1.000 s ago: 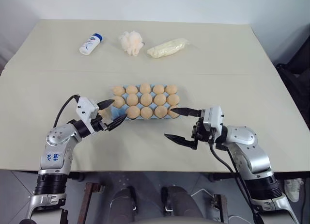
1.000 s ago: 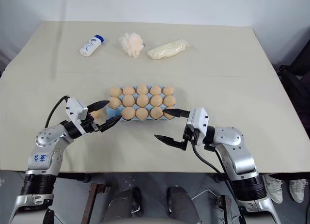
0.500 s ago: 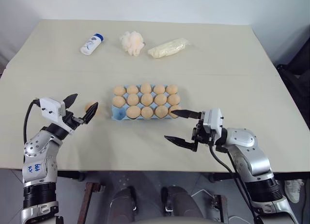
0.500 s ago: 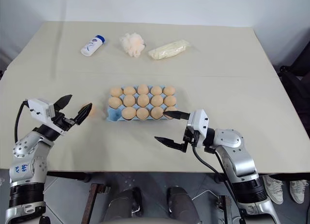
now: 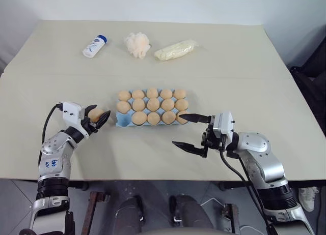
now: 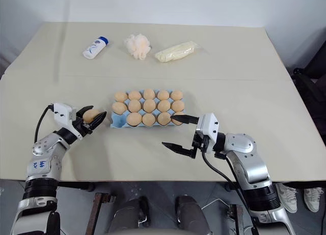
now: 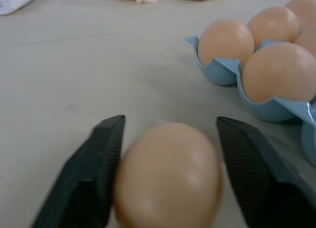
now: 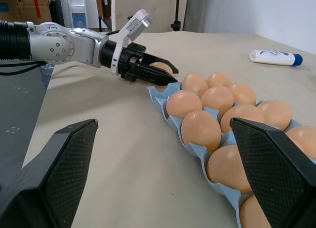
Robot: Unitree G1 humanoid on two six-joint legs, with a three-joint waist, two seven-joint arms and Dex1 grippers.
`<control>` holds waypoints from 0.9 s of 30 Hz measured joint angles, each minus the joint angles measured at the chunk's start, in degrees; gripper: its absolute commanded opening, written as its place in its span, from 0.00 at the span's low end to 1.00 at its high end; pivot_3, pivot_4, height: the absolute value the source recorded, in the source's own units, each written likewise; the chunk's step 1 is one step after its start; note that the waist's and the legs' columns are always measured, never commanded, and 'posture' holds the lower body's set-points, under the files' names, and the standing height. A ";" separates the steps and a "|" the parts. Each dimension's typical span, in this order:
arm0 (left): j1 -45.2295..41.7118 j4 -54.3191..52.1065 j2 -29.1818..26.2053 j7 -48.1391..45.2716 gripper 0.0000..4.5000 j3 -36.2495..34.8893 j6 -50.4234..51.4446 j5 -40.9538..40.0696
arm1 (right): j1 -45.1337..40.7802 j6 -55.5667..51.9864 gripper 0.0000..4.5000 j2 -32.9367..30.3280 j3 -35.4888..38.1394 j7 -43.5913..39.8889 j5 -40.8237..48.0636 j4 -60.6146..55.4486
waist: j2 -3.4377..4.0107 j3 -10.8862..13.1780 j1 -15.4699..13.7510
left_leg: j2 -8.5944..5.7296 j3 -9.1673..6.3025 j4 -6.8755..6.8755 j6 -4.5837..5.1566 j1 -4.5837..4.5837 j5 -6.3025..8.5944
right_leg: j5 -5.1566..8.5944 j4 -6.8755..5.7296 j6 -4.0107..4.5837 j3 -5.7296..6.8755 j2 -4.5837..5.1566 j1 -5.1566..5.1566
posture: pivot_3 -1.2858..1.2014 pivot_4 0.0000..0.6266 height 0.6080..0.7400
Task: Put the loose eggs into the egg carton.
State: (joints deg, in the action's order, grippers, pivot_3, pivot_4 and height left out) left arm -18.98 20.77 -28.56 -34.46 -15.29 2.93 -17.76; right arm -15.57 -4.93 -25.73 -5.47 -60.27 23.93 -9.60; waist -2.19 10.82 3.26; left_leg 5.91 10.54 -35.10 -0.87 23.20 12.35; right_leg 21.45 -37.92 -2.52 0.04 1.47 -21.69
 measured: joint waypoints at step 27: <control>-0.63 -13.45 3.78 -6.35 0.80 9.65 1.01 -1.10 | 0.66 1.11 1.00 0.77 -0.26 1.85 -0.60 0.05 | 0.00 0.00 -0.16 | -0.07 0.02 -0.05 0.04 -0.02 -0.05 | -0.01 -0.01 -0.03 -0.05 0.05 0.05 | 0.52 0.24 1.00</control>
State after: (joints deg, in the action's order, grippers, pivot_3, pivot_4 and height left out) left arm -19.61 7.32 -24.77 -40.81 -5.64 3.94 -18.86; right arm -14.91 -3.82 -24.97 -5.72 -58.42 23.33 -9.55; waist -2.19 10.82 3.10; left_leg 5.83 10.57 -35.15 -0.82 23.18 12.30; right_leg 21.43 -37.93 -2.55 -0.01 1.52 -21.64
